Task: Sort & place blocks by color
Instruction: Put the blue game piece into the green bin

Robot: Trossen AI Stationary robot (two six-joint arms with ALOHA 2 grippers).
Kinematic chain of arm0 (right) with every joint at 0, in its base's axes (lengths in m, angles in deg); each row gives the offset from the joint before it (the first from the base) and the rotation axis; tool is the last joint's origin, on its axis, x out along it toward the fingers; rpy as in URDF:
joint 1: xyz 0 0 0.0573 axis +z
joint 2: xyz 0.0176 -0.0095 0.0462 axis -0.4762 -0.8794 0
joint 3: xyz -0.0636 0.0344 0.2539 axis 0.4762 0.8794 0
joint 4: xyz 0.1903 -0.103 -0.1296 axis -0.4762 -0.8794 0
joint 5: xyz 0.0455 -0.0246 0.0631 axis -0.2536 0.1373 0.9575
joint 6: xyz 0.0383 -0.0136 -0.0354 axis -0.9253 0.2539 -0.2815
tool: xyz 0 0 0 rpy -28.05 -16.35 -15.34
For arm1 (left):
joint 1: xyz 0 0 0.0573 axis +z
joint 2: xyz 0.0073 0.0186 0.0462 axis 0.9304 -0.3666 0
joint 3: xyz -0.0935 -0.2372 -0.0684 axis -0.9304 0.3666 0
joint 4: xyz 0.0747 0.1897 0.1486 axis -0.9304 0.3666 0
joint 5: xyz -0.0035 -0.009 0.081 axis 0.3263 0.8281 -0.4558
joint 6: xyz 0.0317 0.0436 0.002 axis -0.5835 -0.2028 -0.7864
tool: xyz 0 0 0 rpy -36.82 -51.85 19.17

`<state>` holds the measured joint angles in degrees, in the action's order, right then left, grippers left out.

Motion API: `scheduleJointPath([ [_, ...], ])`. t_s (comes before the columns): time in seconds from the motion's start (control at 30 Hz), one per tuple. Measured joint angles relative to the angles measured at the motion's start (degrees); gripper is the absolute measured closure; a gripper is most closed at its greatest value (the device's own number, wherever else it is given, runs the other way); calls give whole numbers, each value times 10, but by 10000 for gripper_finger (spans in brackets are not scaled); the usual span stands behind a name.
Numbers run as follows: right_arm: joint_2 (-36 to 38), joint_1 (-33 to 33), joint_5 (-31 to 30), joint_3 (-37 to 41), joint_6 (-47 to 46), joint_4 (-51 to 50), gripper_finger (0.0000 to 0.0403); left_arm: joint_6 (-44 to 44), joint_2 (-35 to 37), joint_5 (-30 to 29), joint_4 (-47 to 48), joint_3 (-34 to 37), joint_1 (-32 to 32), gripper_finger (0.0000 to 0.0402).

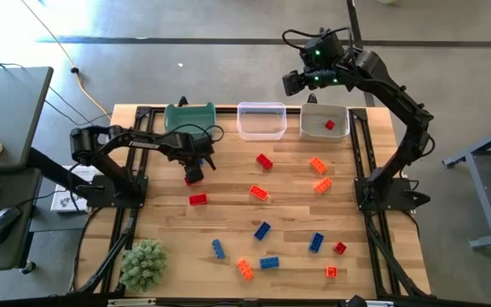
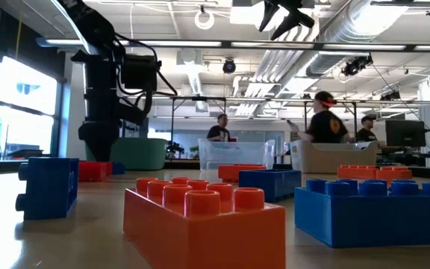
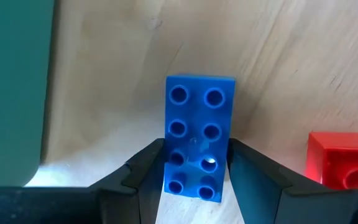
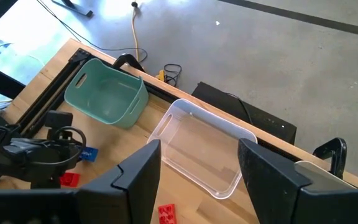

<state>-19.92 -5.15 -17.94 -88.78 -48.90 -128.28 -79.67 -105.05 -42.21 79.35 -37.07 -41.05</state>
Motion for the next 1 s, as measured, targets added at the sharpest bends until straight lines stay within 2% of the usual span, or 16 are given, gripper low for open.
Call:
scheduleJointPath([
  [0.13, 0, 0, 0, 0, 0, 0, 199, -3, 0, 1, 0, 0, 1, 254],
  [0.4, 0, 0, 0, 0, -11, 0, 199, -22, 0, 10, 2, 0, 1, 302],
  [0.63, 0, 2, 0, 0, -16, 0, 199, -40, 8, 14, 3, 1, 1, 307],
  [0.87, 0, 30, 2, 0, -24, 0, 199, -43, 62, 53, 6, 3, 0, 311],
  [1.0, 0, 61, 3, 0, -26, 0, 199, -43, 108, 56, 4, 3, 0, 311],
])
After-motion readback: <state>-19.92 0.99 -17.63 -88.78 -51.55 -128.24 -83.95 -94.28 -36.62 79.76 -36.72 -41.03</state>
